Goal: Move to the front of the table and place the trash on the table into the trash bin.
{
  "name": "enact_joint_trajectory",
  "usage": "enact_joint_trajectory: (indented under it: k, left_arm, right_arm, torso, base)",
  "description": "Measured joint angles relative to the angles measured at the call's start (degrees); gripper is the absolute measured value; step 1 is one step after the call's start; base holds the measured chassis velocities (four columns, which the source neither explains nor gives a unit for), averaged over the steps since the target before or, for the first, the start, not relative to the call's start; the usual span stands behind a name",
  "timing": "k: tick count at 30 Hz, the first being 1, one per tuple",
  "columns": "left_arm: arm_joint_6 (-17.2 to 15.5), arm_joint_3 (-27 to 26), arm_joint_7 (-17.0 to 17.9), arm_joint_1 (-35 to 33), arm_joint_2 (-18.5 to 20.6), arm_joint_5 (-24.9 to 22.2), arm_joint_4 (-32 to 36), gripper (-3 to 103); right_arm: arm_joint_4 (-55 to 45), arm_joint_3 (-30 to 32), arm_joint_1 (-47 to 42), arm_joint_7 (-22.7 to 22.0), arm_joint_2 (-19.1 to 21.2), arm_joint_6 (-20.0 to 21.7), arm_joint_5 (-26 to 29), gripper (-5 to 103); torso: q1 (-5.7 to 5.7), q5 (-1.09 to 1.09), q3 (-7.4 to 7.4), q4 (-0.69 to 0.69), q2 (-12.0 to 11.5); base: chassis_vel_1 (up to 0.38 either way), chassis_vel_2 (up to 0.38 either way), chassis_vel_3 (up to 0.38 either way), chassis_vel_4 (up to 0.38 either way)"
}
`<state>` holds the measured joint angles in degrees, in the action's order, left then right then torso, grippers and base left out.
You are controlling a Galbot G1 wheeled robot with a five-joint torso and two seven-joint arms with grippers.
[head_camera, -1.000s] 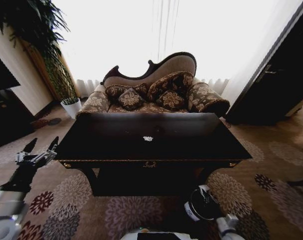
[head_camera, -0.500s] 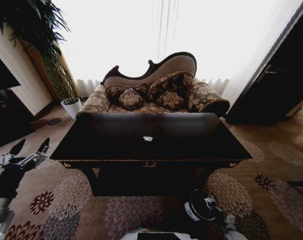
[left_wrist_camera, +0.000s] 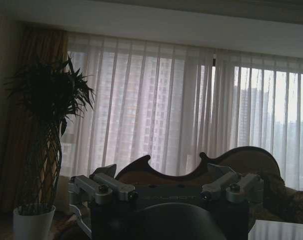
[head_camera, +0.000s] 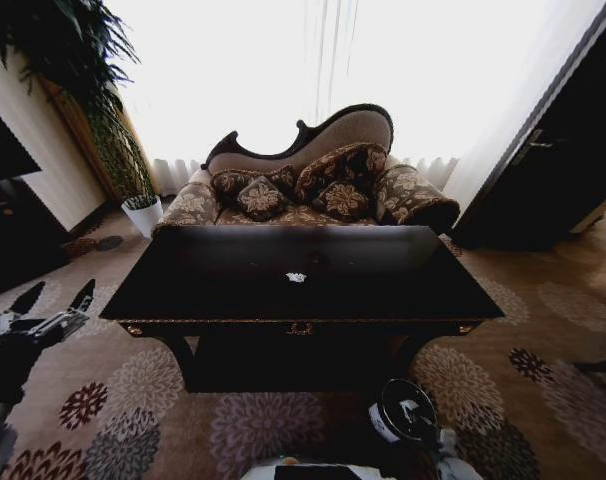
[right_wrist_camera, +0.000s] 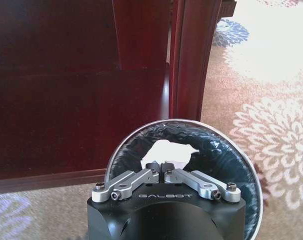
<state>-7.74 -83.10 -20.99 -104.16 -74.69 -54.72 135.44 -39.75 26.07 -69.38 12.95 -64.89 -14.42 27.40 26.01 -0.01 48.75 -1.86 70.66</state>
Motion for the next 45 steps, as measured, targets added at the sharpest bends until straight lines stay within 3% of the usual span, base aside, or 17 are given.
enact_joint_trajectory:
  k: [2,5,8,11,14,17,18,23,26,27,45]
  left_arm:
    - [0.01,0.06,0.00,0.02,-0.11,0.10,-0.05,100]
    - [0.04,0.38,0.00,0.27,-0.35,0.27,-0.16,100]
    - [0.05,0.61,0.00,0.32,-0.54,0.43,-0.15,100]
    - [0.09,0.87,0.00,0.31,-0.93,0.65,0.04,100]
    - [0.13,0.86,0.00,0.18,-1.07,0.68,0.14,100]
    - [0.22,0.67,-0.01,-0.08,-1.29,0.69,0.34,100]
    - [0.22,0.67,-0.01,-0.08,-1.29,0.69,0.34,100]
    - [0.33,0.64,-0.05,-0.24,-1.87,0.66,0.80,100]
    - [0.35,0.84,-0.07,-0.20,-2.06,0.66,0.94,100]
    - [0.37,1.11,-0.09,-0.03,-2.21,0.69,1.05,100]
    - [0.33,4.71,-0.10,4.31,-3.46,1.54,0.01,100]
  right_arm:
    - [0.87,0.61,0.41,0.40,0.27,-0.27,-1.56,5]
    - [1.00,0.87,0.38,0.92,0.14,-0.38,-1.53,21]
    - [0.88,0.98,0.28,1.35,-0.07,-0.44,-1.45,27]
    - [0.68,1.15,0.08,1.84,-0.20,-0.58,-1.24,43]
    - [0.53,1.19,-0.04,2.03,-0.20,-0.62,-1.16,48]
    - [-0.02,1.23,-0.36,2.10,-0.18,-0.65,-1.05,65]
    - [-0.02,1.23,-0.36,2.10,-0.18,-0.65,-1.05,65]
    - [-2.35,1.26,-2.00,2.23,-0.17,-0.66,-0.31,86]
    - [-3.48,1.30,-2.72,2.24,-0.23,-0.66,-0.09,91]
    - [-4.90,1.35,-3.72,2.30,-0.39,-0.66,-0.03,99]
    - [-30.29,6.53,-23.21,7.91,-1.85,-1.48,-0.67,100]
  torso:
    - [0.00,-0.01,0.00,0.00,0.00]
    - [0.00,-0.01,0.00,0.00,0.00]
    - [0.00,0.00,0.00,0.00,0.00]
    - [0.00,0.00,0.00,0.00,0.00]
    - [0.00,0.00,0.00,0.00,0.00]
    - [0.00,0.00,0.00,0.00,0.00]
    - [0.00,0.00,0.00,0.00,0.00]
    - [0.00,0.00,0.00,-0.01,0.00]
    - [0.00,0.00,0.00,-0.01,0.00]
    - [0.00,-0.01,0.00,0.00,0.00]
    - [0.00,-0.01,0.00,0.00,0.00]
  base:
    - [0.000,0.000,0.000,0.000]
    - [0.000,0.000,0.000,0.000]
    - [0.000,0.000,0.000,0.000]
    - [0.000,0.000,0.000,0.000]
    - [0.000,0.000,0.000,0.000]
    - [0.000,0.000,0.000,0.000]
    - [0.000,0.000,0.000,0.000]
    - [0.000,0.000,0.000,0.000]
    - [0.000,0.000,0.000,0.000]
    - [0.000,0.000,0.000,0.000]
    - [0.000,0.000,0.000,0.000]
